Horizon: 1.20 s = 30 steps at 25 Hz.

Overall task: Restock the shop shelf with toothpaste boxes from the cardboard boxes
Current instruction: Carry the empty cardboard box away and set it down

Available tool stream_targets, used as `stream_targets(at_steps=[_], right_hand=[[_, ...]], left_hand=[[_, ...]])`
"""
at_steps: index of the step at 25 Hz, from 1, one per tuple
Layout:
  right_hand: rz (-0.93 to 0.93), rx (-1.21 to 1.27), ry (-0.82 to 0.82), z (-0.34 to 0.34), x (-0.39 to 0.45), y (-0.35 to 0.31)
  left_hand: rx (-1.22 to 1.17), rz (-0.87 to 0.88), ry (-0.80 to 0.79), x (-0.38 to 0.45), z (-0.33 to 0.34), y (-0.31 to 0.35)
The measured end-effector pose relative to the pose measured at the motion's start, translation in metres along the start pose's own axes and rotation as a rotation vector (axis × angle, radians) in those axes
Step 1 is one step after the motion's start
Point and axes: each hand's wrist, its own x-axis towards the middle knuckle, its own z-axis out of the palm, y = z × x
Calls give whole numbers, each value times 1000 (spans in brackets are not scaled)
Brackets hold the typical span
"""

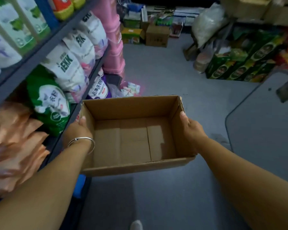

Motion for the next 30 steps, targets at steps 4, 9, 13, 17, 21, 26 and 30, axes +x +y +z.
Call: stream_targets(at_steps=[4,9,13,17,21,26,30], right_hand=[[52,26,53,-43,113,-52],[67,47,54,-99,281,-108],[14,-46,78,-143,426,-176],[-8,-55,71,-159,553,-252],[-15,-41,101,-149,698,-330],[-20,-46,107,-144,861,-422],[-3,-10,89,-143,1004,-487]], left_hand=[[9,78,-33,76,42,126],[23,82,-21,158,110,284],[42,92,-42,248,162,411],[-18,46,-7,343,189,516],[-22,124,-11,465,227,620],[-20,105,5,607,266,744],[-56,69,-10,716,309,847]])
